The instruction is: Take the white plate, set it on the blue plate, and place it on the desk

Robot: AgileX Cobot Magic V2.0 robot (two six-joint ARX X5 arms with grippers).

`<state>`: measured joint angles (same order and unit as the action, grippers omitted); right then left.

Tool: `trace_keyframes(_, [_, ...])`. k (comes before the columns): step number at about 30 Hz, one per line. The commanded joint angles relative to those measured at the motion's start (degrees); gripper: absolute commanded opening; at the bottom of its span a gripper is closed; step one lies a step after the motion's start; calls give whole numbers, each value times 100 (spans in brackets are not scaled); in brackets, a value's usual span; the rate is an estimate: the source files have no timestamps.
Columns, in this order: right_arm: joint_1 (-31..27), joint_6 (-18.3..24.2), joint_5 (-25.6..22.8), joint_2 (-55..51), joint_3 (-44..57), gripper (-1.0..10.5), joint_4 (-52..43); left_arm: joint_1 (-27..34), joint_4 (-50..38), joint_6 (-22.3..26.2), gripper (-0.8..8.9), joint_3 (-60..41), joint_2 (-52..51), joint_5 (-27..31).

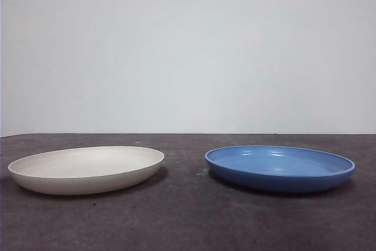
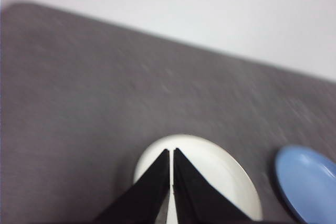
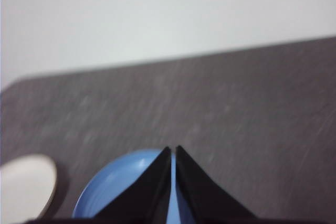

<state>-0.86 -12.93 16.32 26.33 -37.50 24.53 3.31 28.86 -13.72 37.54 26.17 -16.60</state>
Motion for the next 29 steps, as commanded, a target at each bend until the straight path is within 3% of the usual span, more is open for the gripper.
trace_keyframes(1, [-2,522,361,461,-566,8,566,2,310,474,10,437,476,-562])
trace_keyframes(4, [-2,826,778,944,-1110,8,1316,-46,785,748,10,802,929,-1051])
trace_keyframes(9, [42,1349,1185,1513,-1696,8,2387,-295,1598,1189,10,1246,1449,-1394])
trace_keyframes(14, [275,1537,1220,1764,-1856,8,2964,-662,2365,1606,10,1451,1652,-1412])
trace_keyframes(23, [601,1659,1220,1812,-1856,8,3405,-863,2564,1626,16,1451,1650,-1410])
trace_keyframes(26, [603,1615,1220,1814,-1856,28,3412,-863,2562,1620,106,1451,1650,-1408])
trace_keyframes(29, [603,1587,1217,1814,-1856,207,3412,-863,2557,1604,302,1451,1650,-1408])
